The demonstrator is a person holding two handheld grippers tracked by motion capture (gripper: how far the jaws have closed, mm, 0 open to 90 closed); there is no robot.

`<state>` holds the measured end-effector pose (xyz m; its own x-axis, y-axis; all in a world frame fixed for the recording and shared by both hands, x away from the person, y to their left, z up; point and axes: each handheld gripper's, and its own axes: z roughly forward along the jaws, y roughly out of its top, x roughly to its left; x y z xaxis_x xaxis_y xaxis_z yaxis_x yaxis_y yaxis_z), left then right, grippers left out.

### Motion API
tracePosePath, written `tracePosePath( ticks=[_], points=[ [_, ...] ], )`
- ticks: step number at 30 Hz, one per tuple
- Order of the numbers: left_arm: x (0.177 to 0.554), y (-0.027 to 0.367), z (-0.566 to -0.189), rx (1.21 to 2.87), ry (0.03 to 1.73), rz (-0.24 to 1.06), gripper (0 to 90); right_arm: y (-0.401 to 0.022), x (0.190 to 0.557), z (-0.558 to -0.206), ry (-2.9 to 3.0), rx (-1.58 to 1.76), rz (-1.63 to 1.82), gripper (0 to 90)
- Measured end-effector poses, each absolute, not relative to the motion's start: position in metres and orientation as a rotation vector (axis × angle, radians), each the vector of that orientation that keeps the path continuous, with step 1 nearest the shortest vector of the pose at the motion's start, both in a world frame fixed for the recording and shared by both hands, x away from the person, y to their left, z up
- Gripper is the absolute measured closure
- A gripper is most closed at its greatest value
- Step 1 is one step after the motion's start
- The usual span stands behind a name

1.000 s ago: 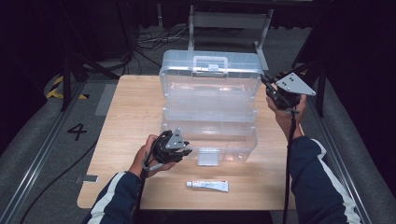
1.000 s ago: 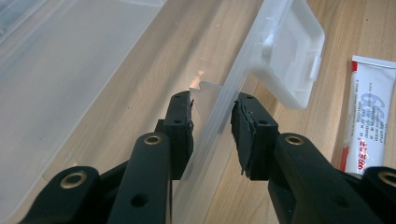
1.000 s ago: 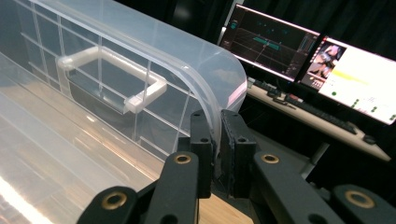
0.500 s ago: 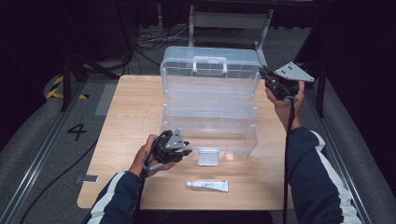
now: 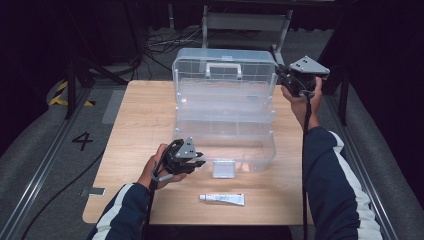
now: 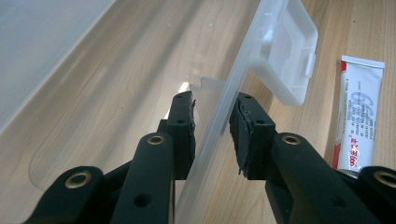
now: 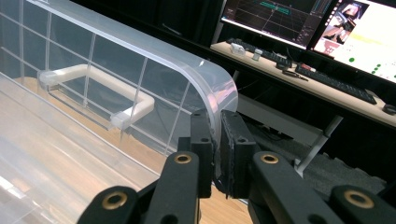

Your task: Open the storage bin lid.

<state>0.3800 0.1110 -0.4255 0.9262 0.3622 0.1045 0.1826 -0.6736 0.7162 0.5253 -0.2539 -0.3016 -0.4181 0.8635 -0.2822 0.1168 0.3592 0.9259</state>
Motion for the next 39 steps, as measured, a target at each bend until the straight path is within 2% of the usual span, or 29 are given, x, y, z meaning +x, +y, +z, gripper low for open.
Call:
tracePosePath(
  ticks=[21, 39],
  points=[
    [0.38, 0.114, -0.426, 2.314, 0.372, 0.295, 72.1, -0.249, 0.574, -0.303, 1.873, 0.959, 1.054, 83.9],
    [0.379, 0.116, -0.427, 2.296, 0.383, 0.28, 71.6, -0.248, 0.6, -0.31, 1.921, 1.003, 1.023, 83.8]
  ],
)
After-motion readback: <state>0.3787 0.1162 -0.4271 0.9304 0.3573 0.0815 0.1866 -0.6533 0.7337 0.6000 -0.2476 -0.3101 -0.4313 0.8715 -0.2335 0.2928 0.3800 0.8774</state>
